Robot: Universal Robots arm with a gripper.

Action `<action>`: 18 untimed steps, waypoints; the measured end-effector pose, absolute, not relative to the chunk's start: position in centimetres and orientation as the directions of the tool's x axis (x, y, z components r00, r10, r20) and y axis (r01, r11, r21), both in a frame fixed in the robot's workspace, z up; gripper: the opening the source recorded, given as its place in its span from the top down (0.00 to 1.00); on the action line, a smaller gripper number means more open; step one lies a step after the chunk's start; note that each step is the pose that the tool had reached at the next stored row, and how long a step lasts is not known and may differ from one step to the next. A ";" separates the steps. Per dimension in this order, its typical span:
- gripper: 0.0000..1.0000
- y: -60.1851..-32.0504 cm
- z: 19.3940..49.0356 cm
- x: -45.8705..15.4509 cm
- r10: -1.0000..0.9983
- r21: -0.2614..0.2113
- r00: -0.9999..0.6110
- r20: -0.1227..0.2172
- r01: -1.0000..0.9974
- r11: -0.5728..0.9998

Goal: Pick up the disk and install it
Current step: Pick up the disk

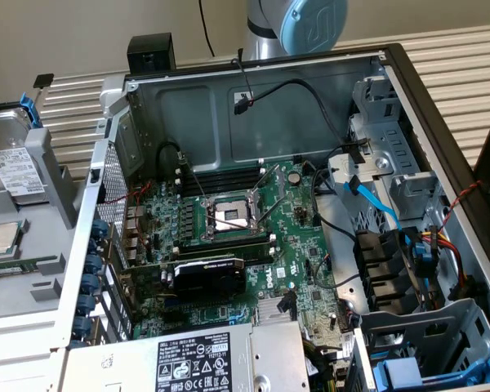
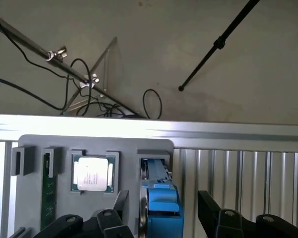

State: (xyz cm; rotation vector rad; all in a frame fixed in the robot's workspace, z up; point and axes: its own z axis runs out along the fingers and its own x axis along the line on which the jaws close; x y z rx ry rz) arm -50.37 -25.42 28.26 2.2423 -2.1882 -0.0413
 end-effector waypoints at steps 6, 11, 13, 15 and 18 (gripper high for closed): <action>0.34 -25.4 28.2 -50.4 -1.000 0.024 0.023 -0.015 -0.999 -0.024; 0.43 -25.4 28.1 -50.4 -1.000 0.024 0.023 -0.015 -0.999 -0.024; 0.43 -25.4 28.1 -50.4 -1.000 0.024 0.023 -0.015 -0.999 -0.023; 0.43 -25.4 28.1 -50.4 -1.000 0.024 0.022 -0.015 -0.999 -0.022; 0.43 -25.4 28.0 -50.4 -1.000 0.024 0.016 -0.015 -1.000 -0.017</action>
